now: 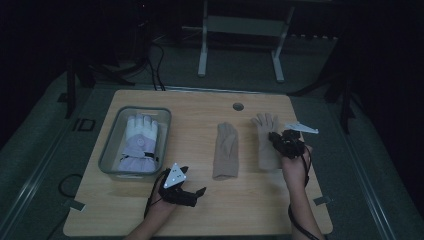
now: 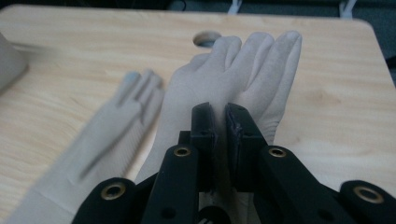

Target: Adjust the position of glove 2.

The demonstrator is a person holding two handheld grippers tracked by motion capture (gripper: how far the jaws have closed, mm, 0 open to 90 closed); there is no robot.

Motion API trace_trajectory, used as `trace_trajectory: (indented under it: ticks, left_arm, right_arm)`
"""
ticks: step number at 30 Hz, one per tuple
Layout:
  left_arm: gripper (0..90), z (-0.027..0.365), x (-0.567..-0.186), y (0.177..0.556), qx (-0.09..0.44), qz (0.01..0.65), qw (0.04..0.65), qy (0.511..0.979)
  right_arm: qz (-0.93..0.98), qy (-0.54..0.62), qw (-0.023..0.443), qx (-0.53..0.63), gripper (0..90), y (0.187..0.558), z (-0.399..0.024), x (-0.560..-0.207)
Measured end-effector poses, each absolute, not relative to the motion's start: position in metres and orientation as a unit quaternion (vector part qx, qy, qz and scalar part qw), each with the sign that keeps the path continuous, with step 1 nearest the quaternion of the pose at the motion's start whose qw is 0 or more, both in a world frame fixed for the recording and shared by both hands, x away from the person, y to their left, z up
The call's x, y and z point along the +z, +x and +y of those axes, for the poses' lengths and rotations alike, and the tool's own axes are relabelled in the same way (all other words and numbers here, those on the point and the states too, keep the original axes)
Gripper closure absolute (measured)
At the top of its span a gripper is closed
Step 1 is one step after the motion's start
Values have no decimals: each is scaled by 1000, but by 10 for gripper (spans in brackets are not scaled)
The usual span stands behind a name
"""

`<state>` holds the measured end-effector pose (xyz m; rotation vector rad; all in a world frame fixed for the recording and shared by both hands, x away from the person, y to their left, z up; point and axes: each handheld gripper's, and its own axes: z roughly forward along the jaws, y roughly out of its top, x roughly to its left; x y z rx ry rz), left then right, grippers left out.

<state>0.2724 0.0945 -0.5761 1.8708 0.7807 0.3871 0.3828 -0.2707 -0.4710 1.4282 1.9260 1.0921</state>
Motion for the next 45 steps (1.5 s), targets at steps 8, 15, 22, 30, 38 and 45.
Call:
trace_trajectory:
  ticks: [8,15,22,30,38,45]
  left_arm:
    - [24,95,-576,272,161,325,514,777]
    - [24,95,-576,273,159,325,515,777]
    - [24,95,-576,272,160,323,516,777]
    - [24,95,-576,272,161,321,518,777]
    - [24,95,-576,272,160,320,516,778]
    - [24,95,-576,272,160,319,517,778]
  right_arm:
    - [703,515,250,423,826,385,-248,-451]
    - [702,511,238,436,825,388,-217,-452]
    - [699,514,224,444,825,390,-187,-459]
    - [712,523,219,415,827,395,-159,-483]
    - [696,552,204,410,826,395,-149,-505]
    - [703,563,188,392,822,395,-141,-526]
